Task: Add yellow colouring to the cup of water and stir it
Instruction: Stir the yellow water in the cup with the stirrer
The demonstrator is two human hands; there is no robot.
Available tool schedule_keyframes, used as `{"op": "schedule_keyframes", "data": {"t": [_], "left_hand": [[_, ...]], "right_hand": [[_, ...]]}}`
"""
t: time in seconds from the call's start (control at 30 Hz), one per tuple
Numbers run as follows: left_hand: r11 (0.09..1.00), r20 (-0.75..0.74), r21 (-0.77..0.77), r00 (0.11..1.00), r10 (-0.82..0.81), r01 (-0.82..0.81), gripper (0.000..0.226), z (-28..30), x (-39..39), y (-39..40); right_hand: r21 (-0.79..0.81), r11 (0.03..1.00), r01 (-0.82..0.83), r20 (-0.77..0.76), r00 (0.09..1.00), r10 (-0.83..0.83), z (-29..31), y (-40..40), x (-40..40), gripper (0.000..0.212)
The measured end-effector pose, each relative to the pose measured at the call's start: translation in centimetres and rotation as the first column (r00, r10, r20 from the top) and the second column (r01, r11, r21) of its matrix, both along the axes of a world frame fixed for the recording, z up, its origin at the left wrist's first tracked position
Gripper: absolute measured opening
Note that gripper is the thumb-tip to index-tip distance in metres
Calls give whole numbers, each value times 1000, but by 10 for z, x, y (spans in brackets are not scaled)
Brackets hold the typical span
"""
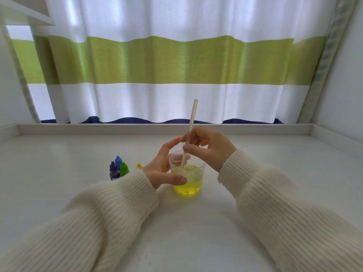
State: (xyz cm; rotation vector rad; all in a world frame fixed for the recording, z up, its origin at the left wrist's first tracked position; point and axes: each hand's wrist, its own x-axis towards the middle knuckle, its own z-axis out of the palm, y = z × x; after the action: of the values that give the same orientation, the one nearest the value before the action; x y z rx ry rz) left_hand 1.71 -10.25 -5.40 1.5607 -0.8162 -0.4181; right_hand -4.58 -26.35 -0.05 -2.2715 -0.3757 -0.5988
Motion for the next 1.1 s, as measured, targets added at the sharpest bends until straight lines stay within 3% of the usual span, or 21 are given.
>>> {"op": "schedule_keyframes", "data": {"t": [0.6, 1.1], "left_hand": [[999, -6, 39, 1000, 17, -17, 90, -4, 4, 0], [999, -11, 26, 1000, 26, -26, 90, -1, 0, 0]], "right_hand": [[-142, 974, 177, 81, 983, -167, 0, -10, 3, 9], [-14, 998, 61, -1, 998, -61, 0, -4, 0, 7]]}}
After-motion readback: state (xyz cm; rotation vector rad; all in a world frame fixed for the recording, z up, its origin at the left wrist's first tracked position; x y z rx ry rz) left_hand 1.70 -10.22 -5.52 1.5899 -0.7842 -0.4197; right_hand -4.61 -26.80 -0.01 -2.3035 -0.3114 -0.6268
